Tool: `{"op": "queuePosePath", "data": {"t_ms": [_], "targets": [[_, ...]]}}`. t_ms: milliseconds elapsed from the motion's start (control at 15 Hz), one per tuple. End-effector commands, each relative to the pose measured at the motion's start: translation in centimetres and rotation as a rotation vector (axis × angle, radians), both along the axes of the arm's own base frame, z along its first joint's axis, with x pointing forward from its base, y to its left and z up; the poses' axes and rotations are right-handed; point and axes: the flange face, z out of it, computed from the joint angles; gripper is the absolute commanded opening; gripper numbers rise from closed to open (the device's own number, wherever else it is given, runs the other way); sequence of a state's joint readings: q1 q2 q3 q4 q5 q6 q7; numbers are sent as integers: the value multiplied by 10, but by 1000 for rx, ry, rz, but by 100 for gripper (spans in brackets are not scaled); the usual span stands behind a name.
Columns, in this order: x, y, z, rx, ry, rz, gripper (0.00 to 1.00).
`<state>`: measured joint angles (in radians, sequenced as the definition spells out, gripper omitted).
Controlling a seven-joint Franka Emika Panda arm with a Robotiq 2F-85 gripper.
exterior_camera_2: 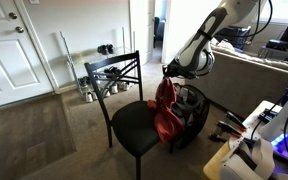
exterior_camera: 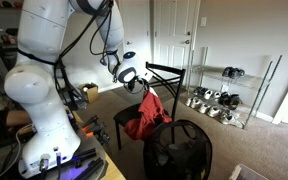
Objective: Put the red shirt in the laundry bag
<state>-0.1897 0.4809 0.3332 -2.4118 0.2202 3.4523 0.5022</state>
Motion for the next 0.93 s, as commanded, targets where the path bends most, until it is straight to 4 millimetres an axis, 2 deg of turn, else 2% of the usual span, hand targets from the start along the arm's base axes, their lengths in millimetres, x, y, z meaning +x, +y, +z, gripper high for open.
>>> {"op": "queuePosePath", "data": {"t_ms": [0,533,667,800,867], "targets": [[2,-1,-3,-1,3,-6,3],[3,4,2,-5,-6,5,3],[6,-3,18,4,-34,-17,1],[8,-20,50,2,-89,-53,1],[7,-31,72,-1,-127,-81,1]]}}
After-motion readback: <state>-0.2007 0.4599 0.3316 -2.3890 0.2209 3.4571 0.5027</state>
